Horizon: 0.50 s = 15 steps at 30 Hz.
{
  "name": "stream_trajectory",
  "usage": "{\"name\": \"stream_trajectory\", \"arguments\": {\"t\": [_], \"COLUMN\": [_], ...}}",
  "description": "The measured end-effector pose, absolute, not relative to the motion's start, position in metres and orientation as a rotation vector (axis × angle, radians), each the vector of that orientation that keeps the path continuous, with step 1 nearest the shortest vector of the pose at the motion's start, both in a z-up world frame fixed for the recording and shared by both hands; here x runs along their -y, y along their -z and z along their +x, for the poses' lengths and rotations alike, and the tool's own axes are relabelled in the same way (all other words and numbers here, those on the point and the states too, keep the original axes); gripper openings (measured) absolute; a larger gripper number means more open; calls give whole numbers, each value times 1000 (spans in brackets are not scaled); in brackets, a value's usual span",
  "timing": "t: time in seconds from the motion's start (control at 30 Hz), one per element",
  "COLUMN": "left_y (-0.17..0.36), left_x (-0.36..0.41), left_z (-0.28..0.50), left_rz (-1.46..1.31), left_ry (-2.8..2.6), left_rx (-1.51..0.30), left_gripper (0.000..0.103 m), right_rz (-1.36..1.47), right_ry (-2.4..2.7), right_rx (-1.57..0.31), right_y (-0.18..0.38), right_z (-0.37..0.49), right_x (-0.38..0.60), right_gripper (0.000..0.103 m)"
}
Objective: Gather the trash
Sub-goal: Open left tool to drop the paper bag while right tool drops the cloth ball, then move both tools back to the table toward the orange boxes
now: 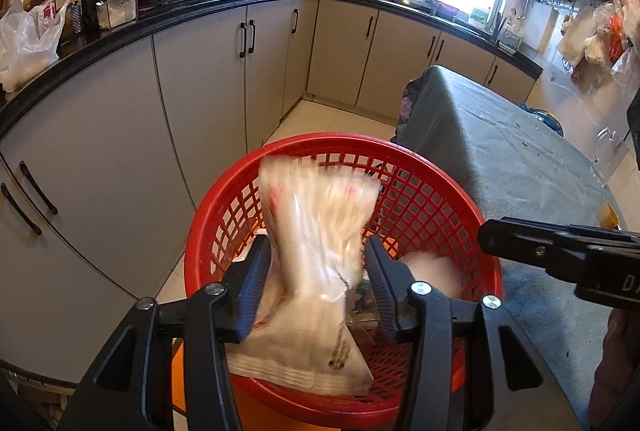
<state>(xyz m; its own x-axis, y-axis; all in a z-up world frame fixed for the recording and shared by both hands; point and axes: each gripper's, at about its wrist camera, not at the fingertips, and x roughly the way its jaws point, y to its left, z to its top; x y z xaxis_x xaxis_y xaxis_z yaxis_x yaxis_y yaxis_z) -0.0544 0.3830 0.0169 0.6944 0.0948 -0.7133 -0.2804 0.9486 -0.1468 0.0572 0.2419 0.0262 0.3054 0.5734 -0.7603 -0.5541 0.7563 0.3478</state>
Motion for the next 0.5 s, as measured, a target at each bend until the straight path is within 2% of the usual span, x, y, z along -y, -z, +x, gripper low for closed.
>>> {"name": "stream_trajectory", "arguments": {"t": [0.17,0.5], "left_y": [-22,-37], "left_x": [-380,-364], "left_z": [-56,-65], "left_rz": [-247,-224], "left_ry": [-214,-213], "left_rx": [-769,-746], "left_gripper": [54,56], "right_rz": [39,67], "right_ry": [-743,-727], "right_rx": [-996,-967], "right_y": [-35,-48], "right_z": [52,35], "right_x": [-233,-202], "right_gripper": [34,34]}}
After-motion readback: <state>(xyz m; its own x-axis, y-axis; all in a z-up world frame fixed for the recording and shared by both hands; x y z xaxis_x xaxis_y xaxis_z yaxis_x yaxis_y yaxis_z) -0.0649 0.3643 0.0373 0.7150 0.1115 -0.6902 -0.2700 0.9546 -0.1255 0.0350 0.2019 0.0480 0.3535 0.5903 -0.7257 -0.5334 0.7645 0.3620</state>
